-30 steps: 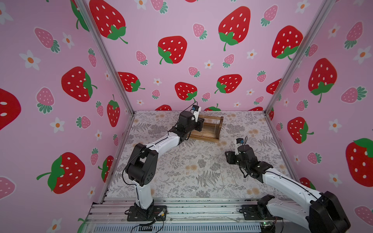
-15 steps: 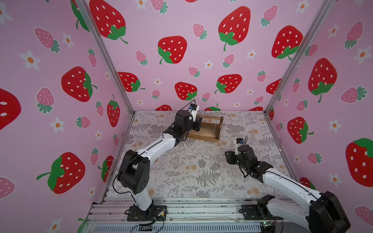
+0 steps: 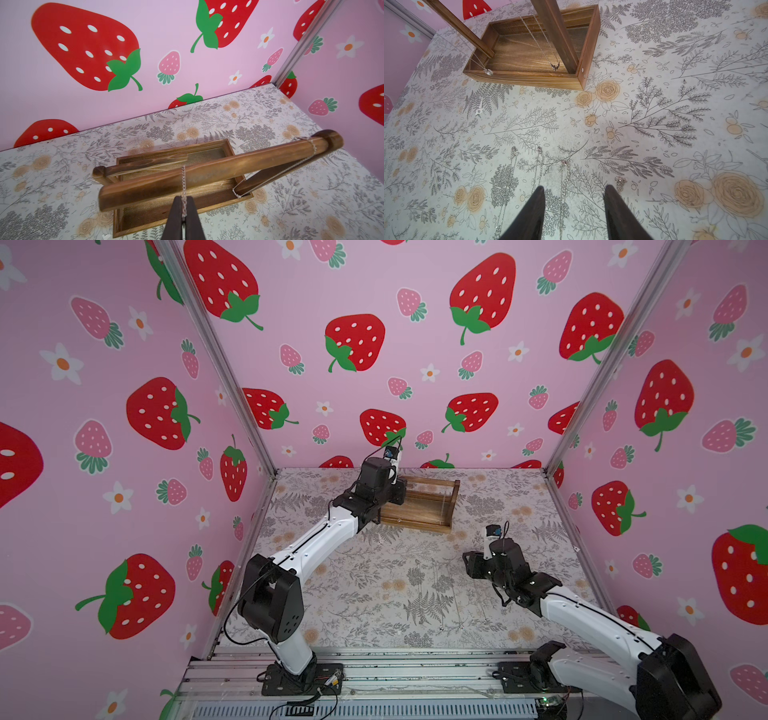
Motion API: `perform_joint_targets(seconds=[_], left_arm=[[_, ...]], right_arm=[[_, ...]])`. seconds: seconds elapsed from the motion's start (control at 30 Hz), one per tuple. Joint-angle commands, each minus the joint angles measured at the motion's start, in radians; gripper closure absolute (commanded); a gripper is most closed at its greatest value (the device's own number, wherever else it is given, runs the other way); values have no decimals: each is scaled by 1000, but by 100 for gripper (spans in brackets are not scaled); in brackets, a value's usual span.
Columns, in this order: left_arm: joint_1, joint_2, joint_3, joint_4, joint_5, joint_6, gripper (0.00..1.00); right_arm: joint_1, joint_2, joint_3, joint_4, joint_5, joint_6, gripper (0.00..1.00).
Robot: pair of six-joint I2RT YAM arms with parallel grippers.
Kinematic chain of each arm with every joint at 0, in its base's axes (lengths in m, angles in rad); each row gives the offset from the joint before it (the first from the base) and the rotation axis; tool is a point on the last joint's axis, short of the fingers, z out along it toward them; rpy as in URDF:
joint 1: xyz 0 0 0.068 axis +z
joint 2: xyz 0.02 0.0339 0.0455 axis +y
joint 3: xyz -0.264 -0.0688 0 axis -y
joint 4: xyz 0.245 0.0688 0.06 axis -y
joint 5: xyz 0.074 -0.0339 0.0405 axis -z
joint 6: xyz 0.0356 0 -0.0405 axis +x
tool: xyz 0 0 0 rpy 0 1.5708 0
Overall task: Take the necklace off the jewelry display stand
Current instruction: Take off the necklace from the stand.
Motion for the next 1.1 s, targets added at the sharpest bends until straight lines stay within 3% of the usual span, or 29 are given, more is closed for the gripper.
perform_joint_targets(seconds=[0.0,0.33,0.6,0.83,1.07], left_arm=[[7,-20,64,-74,-92,26,100],[30,-52,38,-83,-248,50,100],[50,-89,-4,-85,-266,36,100],[45,-198,-98,-105,-190,-12,100],[-2,-329,-190,-172,-34,-71,100]], right_arm=[[-6,-12,6,-8,-13,0,52],[-6,1,11,-6,-22,2,53],[-6,14,13,-4,-29,2,52],[-6,31,17,0,-37,2,52],[-6,36,16,3,-37,-1,52]])
